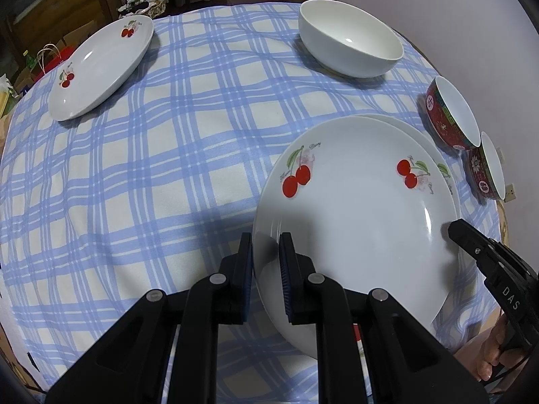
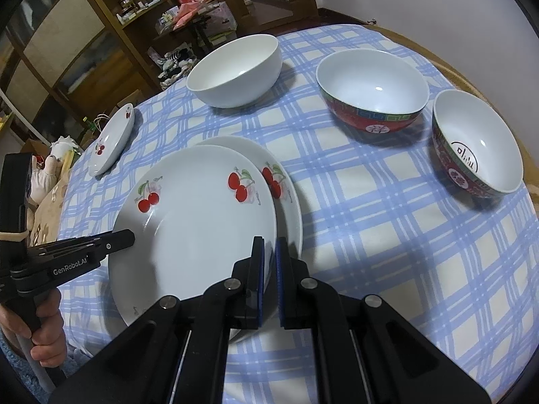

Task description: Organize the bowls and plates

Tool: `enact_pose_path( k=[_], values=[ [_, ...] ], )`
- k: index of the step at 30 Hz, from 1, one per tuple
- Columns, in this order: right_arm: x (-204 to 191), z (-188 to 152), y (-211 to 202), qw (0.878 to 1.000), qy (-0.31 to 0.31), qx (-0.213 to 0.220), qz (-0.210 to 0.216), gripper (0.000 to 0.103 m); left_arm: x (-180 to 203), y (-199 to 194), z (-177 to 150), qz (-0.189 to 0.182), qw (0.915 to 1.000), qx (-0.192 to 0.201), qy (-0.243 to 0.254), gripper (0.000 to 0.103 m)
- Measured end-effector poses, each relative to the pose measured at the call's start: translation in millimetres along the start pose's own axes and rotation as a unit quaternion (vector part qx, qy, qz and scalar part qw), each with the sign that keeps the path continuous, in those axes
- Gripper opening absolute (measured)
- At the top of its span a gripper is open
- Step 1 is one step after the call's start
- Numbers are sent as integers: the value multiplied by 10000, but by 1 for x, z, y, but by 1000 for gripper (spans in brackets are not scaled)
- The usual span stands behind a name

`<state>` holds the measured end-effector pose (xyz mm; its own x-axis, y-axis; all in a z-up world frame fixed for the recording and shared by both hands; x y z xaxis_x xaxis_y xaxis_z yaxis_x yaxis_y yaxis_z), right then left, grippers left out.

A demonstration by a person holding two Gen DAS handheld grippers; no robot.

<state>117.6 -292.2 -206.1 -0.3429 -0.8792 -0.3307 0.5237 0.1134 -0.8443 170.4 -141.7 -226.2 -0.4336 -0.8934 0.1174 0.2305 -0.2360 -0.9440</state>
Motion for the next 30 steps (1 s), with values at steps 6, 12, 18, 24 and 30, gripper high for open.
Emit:
enact_pose_path(
  k=[6, 12, 18, 24, 30],
  values=[
    [1, 0, 0, 10000, -66, -3, -50, 7, 1, 0, 0, 30, 10000, -8, 45, 15],
    [0, 0, 0, 10000, -60, -7, -44, 7, 1, 0, 0, 57, 9999, -24, 88, 15],
    [0, 0, 0, 10000, -62, -23, -57, 7, 3, 0, -1, 37, 9999, -50, 105, 16],
    [-3, -3, -8, 9999, -164, 56, 8, 8, 5, -1, -3, -6, 9999, -99, 123, 17],
    [-8, -6, -5, 9997, -222, -30, 92, 8, 7, 0, -3, 1, 9998, -116, 145, 17]
  ],
)
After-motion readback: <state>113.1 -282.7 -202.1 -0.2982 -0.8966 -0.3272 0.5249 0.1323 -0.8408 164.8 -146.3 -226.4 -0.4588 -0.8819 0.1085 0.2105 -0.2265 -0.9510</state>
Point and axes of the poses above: each gripper's, at about its wrist camera, not at the fingertips, and y roughly the way its jaws point, x to its right, z to its top, the point moved 9 cm from there along y, roughly the way its jaws point, and after that the axes turned 6 degrees about y, right-handed, at the moved point
